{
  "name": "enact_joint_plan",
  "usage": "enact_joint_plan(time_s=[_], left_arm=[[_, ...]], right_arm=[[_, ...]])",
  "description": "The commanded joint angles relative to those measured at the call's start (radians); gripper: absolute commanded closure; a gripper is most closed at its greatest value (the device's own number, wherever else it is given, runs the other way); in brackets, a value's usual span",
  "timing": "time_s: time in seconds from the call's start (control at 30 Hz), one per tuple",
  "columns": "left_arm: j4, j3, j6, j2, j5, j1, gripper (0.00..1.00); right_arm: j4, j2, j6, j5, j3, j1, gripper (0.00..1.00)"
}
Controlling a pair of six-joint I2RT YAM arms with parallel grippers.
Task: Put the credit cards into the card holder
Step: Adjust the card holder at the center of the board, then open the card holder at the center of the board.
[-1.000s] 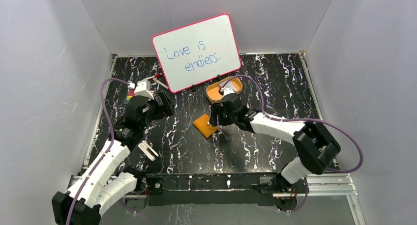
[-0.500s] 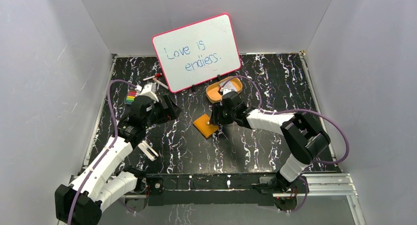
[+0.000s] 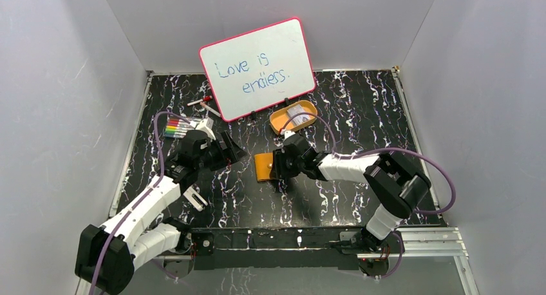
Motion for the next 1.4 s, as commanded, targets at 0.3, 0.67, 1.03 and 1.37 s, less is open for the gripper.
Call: enact_joint_plan(time_s=[0.3,0.67,1.03,1.37], left_arm=[[0.052,0.025,-0.051,0.071,-0.02,-0.028,0.26],[0.235,-0.007,-0.172,0.183,0.06,-0.028,0.55],[0.51,-0.054,-0.284,0.404,0.19,-0.038,0.94],[0.591,-0.053,-0.324,0.536,0.207,-0.066,1.0]], right_arm=[[-0.243,-0.172,-0.084,0.215,0.101,0.024,0.41],[-0.339,0.035,-0.146,0.238,0.324,0.06,0.51],[-0.414,0.166,-0.115,0.236,0.459,0.073,0.54],[-0.45,0.206,-0.11,0.251,0.478,0.09,0.54]])
